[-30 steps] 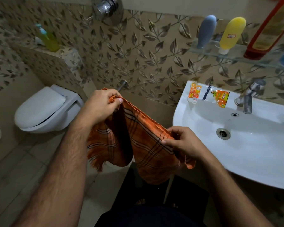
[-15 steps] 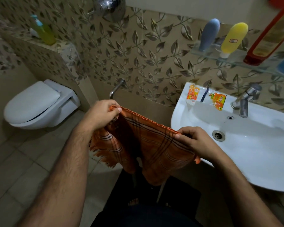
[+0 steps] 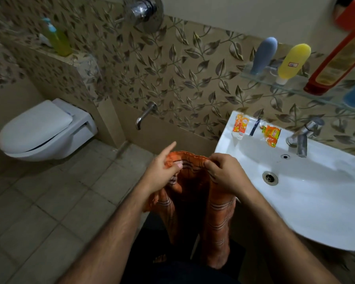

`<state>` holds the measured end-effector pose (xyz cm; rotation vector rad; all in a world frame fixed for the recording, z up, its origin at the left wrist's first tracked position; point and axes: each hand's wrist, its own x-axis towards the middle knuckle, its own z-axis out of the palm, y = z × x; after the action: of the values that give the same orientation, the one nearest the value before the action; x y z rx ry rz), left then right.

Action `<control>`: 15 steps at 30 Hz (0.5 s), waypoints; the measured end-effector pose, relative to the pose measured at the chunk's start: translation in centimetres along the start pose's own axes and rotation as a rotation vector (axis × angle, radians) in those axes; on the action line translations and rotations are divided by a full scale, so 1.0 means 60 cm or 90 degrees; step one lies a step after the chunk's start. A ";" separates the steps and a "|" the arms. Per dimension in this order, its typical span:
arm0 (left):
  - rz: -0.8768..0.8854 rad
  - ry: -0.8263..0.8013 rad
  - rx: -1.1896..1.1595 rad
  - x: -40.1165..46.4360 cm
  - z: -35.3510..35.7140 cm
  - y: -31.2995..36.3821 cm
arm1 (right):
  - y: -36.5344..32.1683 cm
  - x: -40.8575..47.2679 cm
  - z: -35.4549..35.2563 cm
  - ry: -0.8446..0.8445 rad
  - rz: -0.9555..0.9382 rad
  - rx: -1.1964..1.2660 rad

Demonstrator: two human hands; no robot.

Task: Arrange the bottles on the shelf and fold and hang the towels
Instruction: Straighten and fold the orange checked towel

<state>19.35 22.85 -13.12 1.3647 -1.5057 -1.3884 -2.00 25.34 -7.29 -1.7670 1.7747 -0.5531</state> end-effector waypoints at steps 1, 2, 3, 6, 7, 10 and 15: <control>0.023 -0.061 -0.012 0.000 0.003 0.009 | -0.004 -0.003 0.000 -0.027 -0.032 -0.019; 0.043 -0.118 -0.015 0.000 0.007 0.018 | -0.008 -0.007 0.001 -0.050 -0.063 -0.035; 0.057 -0.167 -0.011 0.001 0.011 0.027 | -0.011 -0.009 0.001 -0.064 -0.090 -0.046; 0.058 -0.234 0.039 0.009 0.022 0.048 | -0.014 -0.015 -0.002 -0.070 -0.122 -0.039; 0.061 -0.222 0.069 0.011 0.024 0.052 | -0.013 -0.016 -0.003 -0.066 -0.118 -0.038; 0.083 -0.132 0.187 0.017 0.027 0.056 | -0.006 -0.017 -0.008 -0.084 -0.066 -0.033; 0.124 -0.022 0.331 0.021 0.014 0.065 | 0.011 -0.019 -0.022 -0.176 0.012 -0.121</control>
<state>17.30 21.41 -9.76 1.4427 -2.0567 -0.9371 -3.43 26.36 -6.61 -1.8486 1.6909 -0.1263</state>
